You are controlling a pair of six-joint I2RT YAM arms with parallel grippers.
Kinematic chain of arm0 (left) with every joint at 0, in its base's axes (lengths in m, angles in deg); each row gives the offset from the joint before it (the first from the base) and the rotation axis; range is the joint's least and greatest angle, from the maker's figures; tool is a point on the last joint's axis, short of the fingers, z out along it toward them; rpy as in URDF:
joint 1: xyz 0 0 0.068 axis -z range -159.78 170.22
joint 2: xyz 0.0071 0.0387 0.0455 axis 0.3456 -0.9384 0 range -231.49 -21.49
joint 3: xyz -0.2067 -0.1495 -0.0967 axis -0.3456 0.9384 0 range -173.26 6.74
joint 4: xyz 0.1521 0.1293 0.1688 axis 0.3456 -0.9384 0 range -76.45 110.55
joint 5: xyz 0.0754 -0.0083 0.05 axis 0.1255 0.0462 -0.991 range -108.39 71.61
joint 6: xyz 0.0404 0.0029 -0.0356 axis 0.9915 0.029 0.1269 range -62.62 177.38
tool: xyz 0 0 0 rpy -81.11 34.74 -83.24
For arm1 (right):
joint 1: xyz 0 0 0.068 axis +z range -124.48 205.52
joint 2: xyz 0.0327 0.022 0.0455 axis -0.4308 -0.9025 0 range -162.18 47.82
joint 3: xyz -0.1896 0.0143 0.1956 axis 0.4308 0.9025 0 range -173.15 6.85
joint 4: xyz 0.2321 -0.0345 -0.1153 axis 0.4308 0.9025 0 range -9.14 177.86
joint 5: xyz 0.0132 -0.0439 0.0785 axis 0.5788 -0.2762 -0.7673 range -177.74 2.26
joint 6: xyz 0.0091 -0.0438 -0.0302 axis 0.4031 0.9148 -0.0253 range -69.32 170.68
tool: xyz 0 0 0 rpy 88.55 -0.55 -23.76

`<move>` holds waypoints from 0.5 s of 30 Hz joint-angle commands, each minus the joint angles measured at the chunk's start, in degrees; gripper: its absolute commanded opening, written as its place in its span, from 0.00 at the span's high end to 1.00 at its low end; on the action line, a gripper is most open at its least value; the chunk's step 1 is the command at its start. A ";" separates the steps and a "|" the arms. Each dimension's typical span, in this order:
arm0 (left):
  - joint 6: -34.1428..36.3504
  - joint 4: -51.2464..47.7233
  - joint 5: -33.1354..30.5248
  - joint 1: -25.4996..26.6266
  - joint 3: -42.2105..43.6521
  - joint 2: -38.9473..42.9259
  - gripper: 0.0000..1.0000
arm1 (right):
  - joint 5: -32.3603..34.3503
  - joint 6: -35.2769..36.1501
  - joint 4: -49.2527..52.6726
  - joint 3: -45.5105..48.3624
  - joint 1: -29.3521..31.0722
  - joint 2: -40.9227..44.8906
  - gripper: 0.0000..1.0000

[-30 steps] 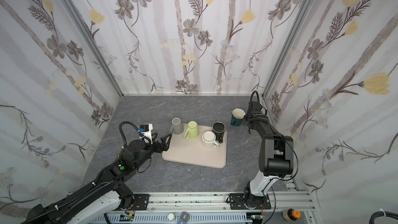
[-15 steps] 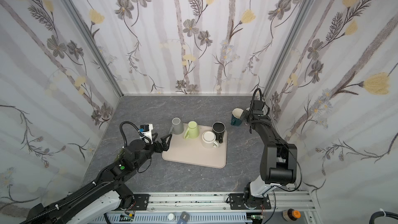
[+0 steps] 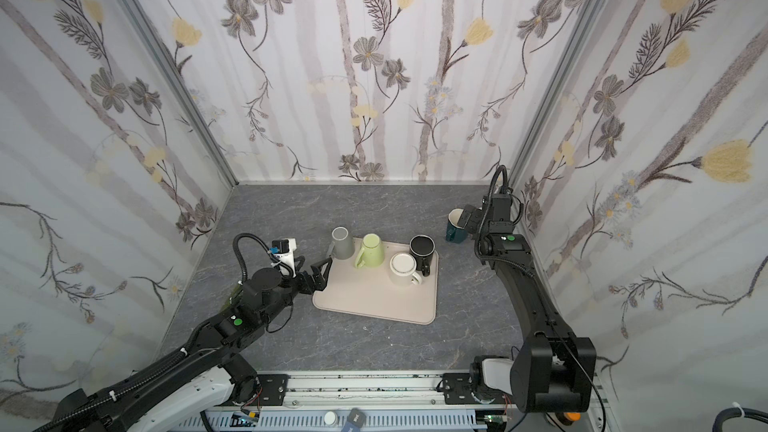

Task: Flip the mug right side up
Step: 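Move the right gripper back over the upside-down black mug on the tray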

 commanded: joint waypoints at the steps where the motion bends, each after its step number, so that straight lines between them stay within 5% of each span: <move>1: 0.06 -0.89 -0.94 -0.05 -1.29 -1.14 0.00 | -1.44 0.97 1.35 2.95 3.98 5.16 0.00; 10: -0.56 -5.15 1.88 -0.13 -5.87 -8.35 0.00 | 0.27 -7.41 0.82 14.68 24.37 19.71 0.01; 15: -1.42 -4.58 4.91 -0.13 -6.30 -9.43 0.00 | 0.48 -9.81 -2.06 20.77 33.12 19.14 0.05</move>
